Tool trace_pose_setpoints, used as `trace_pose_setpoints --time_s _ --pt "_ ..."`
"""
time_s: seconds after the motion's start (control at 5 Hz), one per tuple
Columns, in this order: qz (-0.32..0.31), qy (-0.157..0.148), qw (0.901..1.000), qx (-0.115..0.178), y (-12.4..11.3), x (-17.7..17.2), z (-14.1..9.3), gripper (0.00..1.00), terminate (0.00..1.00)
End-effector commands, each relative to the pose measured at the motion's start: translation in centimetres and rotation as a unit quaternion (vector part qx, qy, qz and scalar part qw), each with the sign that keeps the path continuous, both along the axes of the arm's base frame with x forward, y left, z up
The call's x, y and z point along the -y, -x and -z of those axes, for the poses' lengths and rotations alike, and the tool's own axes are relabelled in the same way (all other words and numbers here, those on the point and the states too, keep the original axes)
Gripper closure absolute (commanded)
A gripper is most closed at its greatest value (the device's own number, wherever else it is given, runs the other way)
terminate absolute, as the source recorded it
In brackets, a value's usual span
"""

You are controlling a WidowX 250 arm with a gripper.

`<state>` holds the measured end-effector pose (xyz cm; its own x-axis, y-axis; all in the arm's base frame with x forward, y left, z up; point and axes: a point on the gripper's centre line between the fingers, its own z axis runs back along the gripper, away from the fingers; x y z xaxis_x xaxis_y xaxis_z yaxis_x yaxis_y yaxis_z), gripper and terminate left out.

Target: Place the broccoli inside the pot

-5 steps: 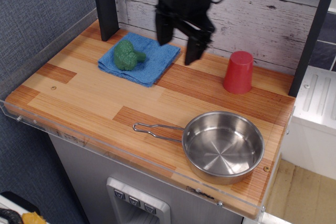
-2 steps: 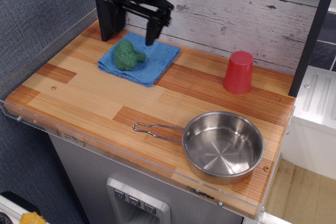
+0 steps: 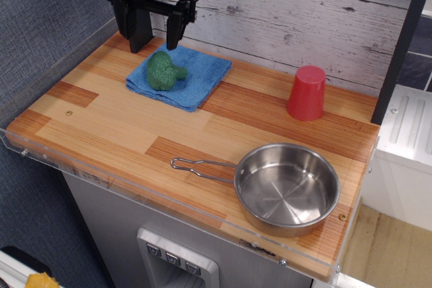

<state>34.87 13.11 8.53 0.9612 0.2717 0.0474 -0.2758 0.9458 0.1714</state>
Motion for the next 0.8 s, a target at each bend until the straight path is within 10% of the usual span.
trace_pose_setpoints --time_s 0.0,0.6 --pt "-0.034 -0.008 0.9991 0.024 0.1 -0.7 -0.7 0.0 0.0" --pt "-0.036 -0.003 0.9993 0.008 -0.4 -0.1 1.5 0.0 0.0"
